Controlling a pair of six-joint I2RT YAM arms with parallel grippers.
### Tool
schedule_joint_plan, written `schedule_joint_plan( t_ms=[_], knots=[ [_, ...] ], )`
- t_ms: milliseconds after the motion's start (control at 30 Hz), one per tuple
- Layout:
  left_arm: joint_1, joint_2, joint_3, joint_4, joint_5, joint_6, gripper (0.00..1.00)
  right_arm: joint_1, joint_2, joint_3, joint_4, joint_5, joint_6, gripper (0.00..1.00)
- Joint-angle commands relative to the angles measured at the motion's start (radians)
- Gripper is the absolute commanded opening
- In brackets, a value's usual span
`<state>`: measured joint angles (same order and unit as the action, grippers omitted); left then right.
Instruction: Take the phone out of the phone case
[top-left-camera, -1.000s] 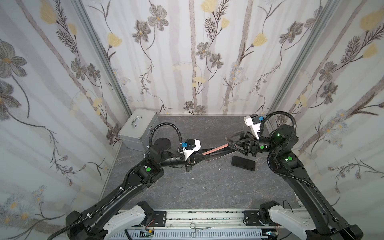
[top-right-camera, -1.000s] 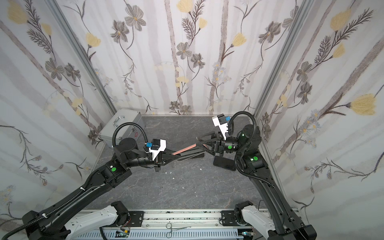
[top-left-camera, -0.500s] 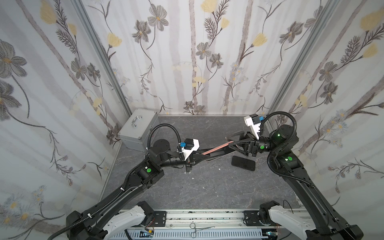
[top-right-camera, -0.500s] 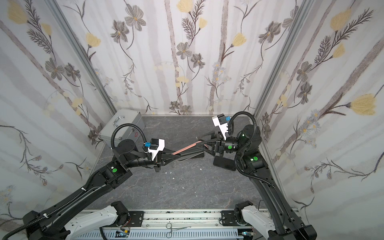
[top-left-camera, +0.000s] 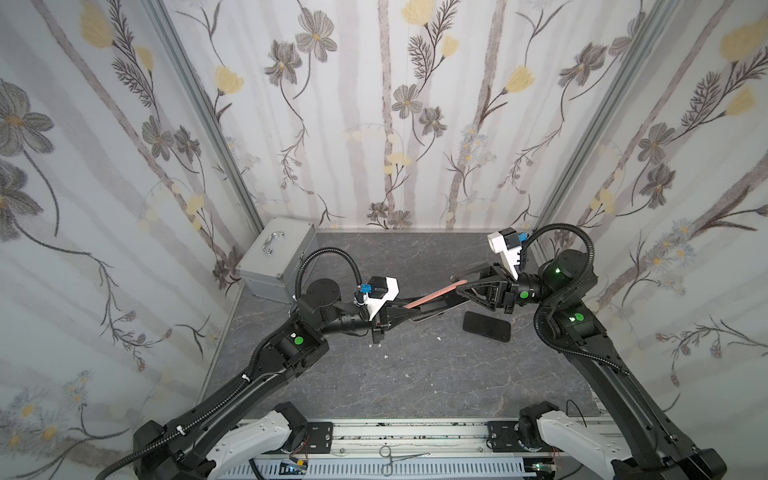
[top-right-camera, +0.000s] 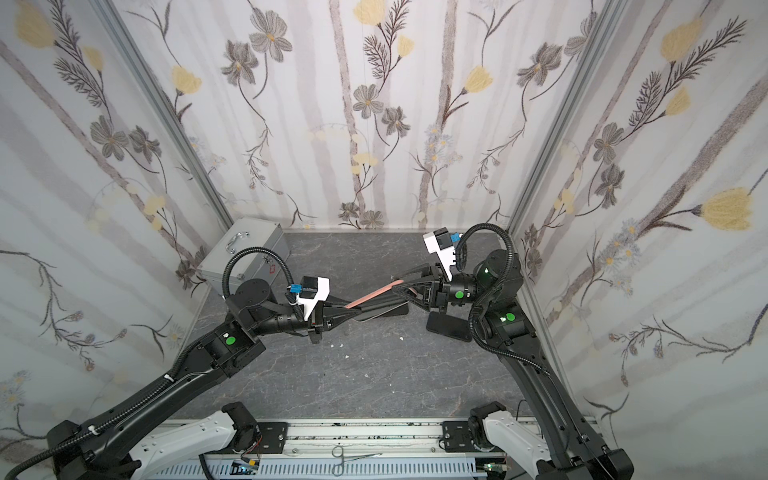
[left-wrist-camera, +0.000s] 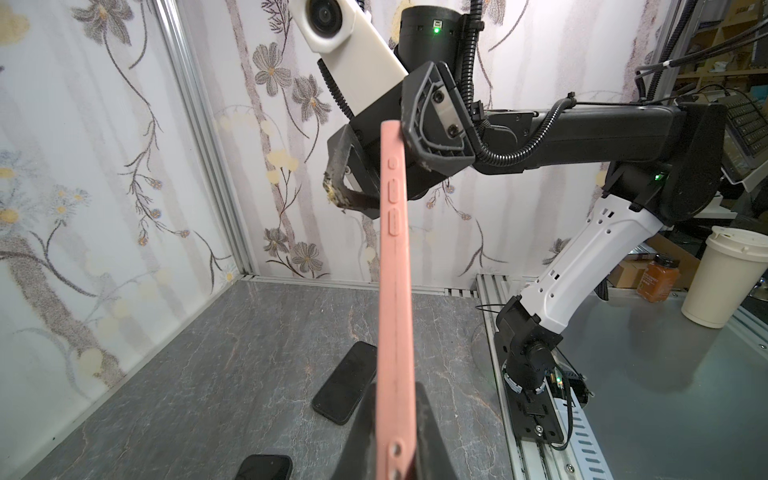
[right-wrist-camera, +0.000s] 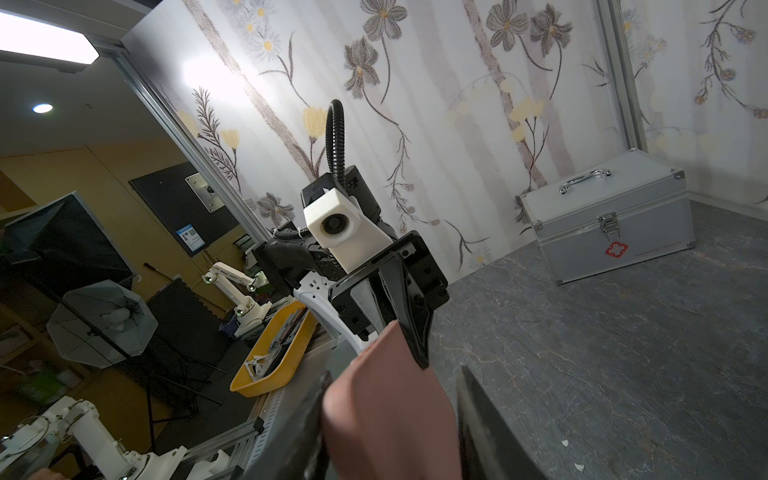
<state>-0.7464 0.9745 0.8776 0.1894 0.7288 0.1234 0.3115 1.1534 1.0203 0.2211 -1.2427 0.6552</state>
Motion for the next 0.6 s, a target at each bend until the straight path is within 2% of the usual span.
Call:
schedule_joint_plan(
  t_ms=[0, 133, 300, 567],
  knots=[
    [-0.002, -0.012, -0.002, 0.099, 0.016, 0.026, 0.0, 0.009, 0.005, -0.007, 0.019, 0.026, 0.024, 0.44],
    [-0.003, -0.014, -0.004, 0.099, -0.001, 0.066, 0.0, 0.028, 0.006, -0.032, 0.069, 0.032, 0.064, 0.41],
    [-0.004, -0.011, 0.005, 0.099, -0.023, 0.112, 0.0, 0.049, 0.009, -0.072, 0.203, 0.04, 0.174, 0.38],
    [-0.004, -0.007, 0.015, 0.099, -0.073, 0.183, 0.0, 0.056, 0.008, -0.083, 0.218, 0.042, 0.199, 0.36]
  ],
)
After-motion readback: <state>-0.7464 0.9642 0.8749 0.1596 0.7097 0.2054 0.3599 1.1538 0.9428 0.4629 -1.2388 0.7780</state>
